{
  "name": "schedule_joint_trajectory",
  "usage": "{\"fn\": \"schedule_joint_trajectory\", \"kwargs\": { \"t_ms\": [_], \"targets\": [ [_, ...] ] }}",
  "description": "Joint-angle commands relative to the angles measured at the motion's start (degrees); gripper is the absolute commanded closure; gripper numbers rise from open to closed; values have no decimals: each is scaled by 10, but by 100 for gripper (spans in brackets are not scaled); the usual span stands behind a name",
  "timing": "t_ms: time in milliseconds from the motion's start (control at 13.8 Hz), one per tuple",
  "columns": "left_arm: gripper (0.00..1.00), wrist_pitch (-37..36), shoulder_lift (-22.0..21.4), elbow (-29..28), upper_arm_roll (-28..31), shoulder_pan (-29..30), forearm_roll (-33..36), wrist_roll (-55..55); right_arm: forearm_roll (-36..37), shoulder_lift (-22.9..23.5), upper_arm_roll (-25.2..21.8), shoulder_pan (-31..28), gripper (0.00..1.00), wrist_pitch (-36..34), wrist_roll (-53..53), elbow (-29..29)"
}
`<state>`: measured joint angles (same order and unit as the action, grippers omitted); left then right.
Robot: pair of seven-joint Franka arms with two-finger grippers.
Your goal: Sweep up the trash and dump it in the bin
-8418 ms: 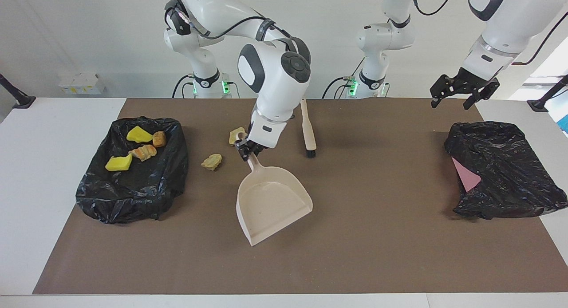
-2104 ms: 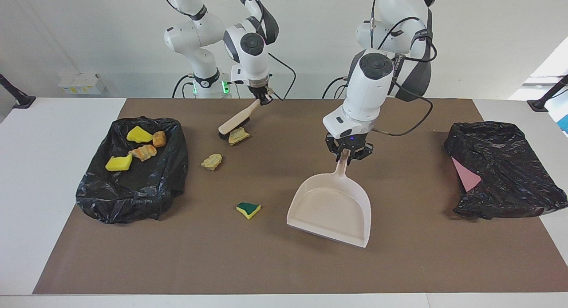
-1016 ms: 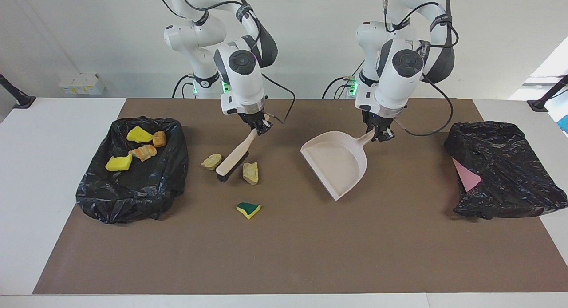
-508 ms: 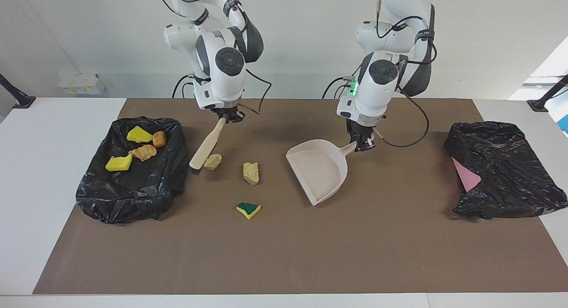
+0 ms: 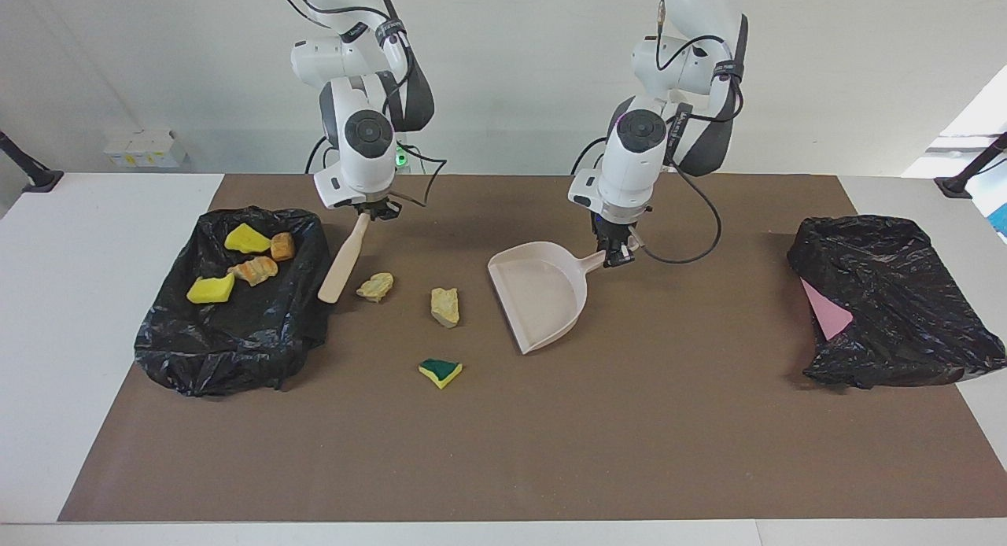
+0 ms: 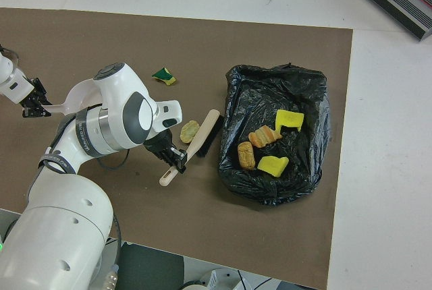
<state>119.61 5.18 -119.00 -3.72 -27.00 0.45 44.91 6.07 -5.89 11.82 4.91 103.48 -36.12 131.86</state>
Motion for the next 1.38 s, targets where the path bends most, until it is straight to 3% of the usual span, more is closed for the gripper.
{"fn": "schedule_joint_trajectory", "kwargs": {
  "t_ms": [0, 290, 508, 653, 1161, 1306],
  "targets": [
    [100, 14, -3, -7, 8, -11, 18, 6, -25, -12, 4, -8, 100, 22, 26, 15],
    [100, 35, -12, -32, 8, -10, 25, 7, -76, 45, 4, 11, 100, 111, 26, -1],
    [100, 59, -18, -48, 8, -10, 25, 44, -111, 95, 6, 19, 100, 110, 30, -76],
    [100, 58, -18, -48, 8, -10, 25, 43, -123, 122, 7, 63, 100, 113, 30, -101],
    [100, 59, -18, -52, 9, -10, 25, 44, -149, 97, 8, 195, 100, 79, 33, -107],
    [100, 62, -18, -53, 8, -6, 25, 47, -145, 101, 8, 203, 100, 40, 35, -149]
  ]
}}
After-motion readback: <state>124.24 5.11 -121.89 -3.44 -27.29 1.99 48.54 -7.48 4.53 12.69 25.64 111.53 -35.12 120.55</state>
